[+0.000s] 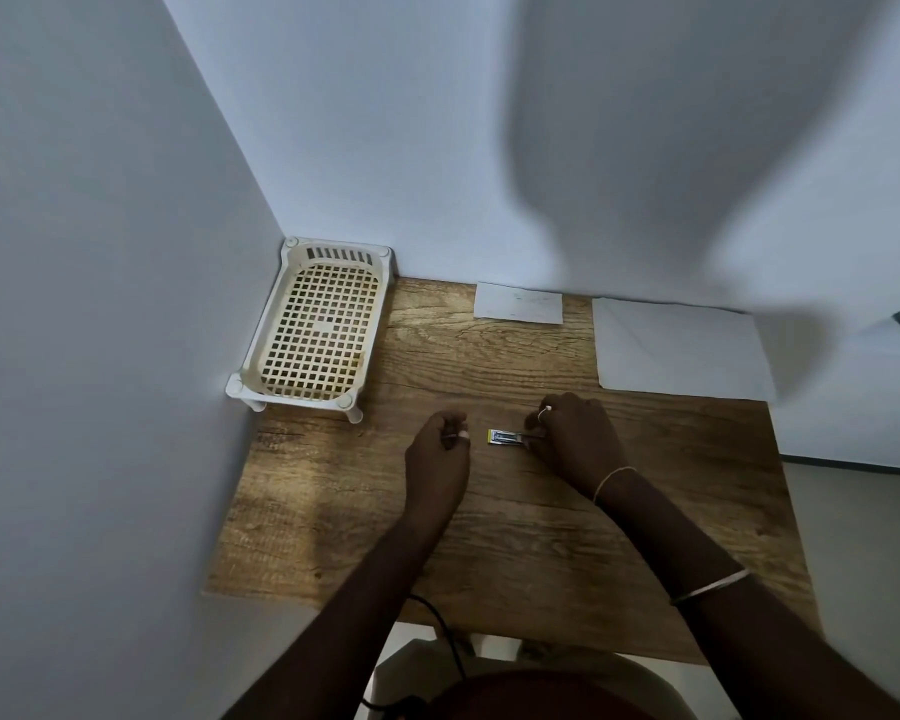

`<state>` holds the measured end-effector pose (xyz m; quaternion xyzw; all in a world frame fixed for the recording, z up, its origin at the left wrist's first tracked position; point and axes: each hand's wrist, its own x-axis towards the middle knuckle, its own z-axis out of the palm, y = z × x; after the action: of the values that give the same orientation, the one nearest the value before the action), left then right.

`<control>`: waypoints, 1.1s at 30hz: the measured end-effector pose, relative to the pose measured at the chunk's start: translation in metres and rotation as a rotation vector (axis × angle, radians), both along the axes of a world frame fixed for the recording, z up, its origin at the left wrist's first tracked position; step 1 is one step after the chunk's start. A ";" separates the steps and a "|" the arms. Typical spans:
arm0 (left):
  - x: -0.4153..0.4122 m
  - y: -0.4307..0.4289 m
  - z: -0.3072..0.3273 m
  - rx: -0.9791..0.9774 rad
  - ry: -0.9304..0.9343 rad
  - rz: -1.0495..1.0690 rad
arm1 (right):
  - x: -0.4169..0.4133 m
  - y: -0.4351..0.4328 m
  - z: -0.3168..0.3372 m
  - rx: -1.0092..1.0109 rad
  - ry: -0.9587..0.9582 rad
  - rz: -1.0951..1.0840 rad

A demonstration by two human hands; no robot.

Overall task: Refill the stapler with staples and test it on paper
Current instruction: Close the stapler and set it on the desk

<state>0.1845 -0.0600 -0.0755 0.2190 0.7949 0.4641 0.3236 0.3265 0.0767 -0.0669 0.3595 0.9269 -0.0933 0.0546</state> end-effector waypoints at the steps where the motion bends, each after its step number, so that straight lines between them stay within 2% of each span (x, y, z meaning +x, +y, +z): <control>1: 0.001 0.000 -0.003 -0.049 0.022 -0.058 | 0.001 -0.001 0.000 0.015 0.011 0.000; 4: 0.008 0.001 -0.010 -0.145 0.034 -0.166 | 0.004 -0.006 -0.002 0.038 0.015 0.010; 12: 0.019 0.006 -0.011 -0.152 -0.041 -0.164 | -0.005 -0.013 -0.010 -0.046 0.034 0.000; 18: 0.017 0.006 -0.015 -0.139 -0.040 -0.128 | 0.011 -0.008 -0.011 -0.166 0.209 -0.130; 23: 0.020 0.005 -0.014 -0.147 -0.050 -0.133 | 0.026 -0.005 -0.018 -0.149 0.098 -0.155; 29: 0.025 0.007 -0.018 -0.151 -0.090 -0.160 | 0.026 -0.005 -0.025 -0.136 0.192 -0.141; 33: 0.027 0.011 -0.019 -0.128 -0.095 -0.120 | 0.027 -0.003 -0.019 -0.106 0.169 -0.081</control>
<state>0.2117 -0.0488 -0.0950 0.2227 0.7923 0.4021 0.4013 0.3534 0.0734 -0.0864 0.3843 0.9066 -0.1742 -0.0087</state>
